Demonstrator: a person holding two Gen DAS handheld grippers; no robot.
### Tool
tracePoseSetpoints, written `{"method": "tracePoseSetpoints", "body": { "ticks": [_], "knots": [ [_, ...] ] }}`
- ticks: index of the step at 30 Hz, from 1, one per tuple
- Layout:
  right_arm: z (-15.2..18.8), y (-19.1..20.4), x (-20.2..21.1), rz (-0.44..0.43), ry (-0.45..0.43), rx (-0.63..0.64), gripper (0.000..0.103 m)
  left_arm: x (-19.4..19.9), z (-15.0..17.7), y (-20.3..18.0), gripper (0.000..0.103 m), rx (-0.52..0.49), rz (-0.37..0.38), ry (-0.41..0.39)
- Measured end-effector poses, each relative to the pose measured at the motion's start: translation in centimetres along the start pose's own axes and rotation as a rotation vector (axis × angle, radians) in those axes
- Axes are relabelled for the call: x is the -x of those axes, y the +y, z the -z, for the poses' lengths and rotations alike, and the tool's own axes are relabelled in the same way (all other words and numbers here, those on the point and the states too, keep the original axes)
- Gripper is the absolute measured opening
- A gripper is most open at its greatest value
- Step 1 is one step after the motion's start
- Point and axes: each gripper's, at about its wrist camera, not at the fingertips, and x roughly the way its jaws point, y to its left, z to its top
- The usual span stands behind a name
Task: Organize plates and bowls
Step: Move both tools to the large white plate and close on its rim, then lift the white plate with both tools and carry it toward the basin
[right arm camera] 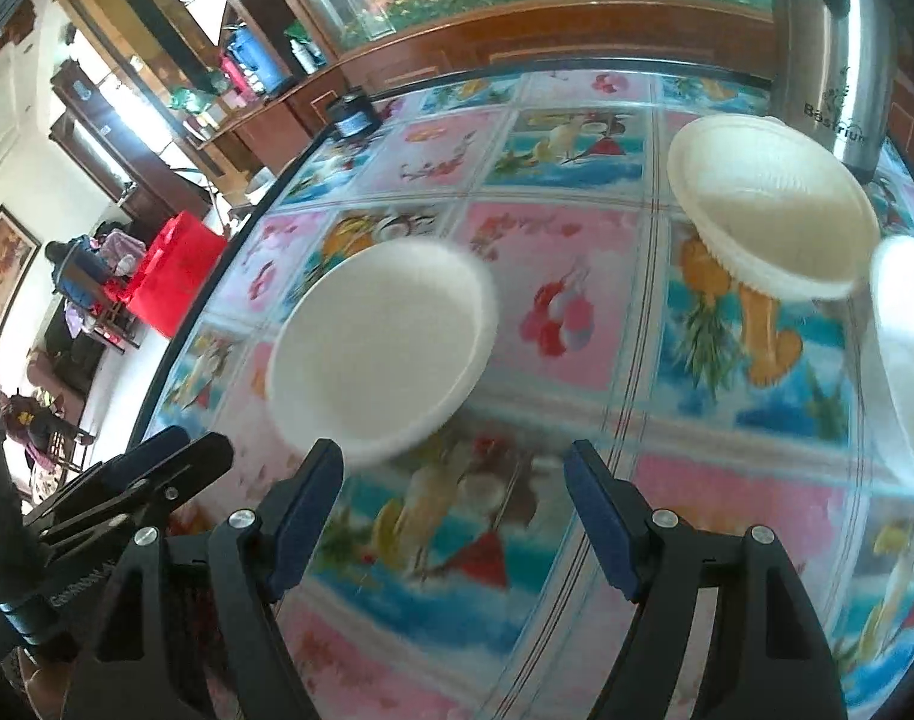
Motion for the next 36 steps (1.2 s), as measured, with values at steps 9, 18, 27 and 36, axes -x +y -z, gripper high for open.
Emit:
{"method": "tracePoseSetpoints", "body": {
  "ticks": [9,18,27,36],
  "knots": [
    [-2.3,-0.6,-2.4,-0.003,0.012,0.026,0.067,-4.0,-2.4,0.0,0.064,0.043,-0.019,0.082],
    [-2.9,-1.1,-2.9,-0.013,0.012,0.045,0.046,-5.4,-3.1,-0.6,0.064,0.024,-0.057,0.084],
    [-2.8,0.4,-3.3,-0.008,0.035,0.111,0.023,-7.8,-3.3,-1.6,0.016,-0.035,-0.029,0.161],
    [-1.0,0.4,-2.0,-0.017,0.036,0.099,0.023,-5.5,-1.7,-1.4,0.016,-0.036,0.029,0.159]
  ]
}}
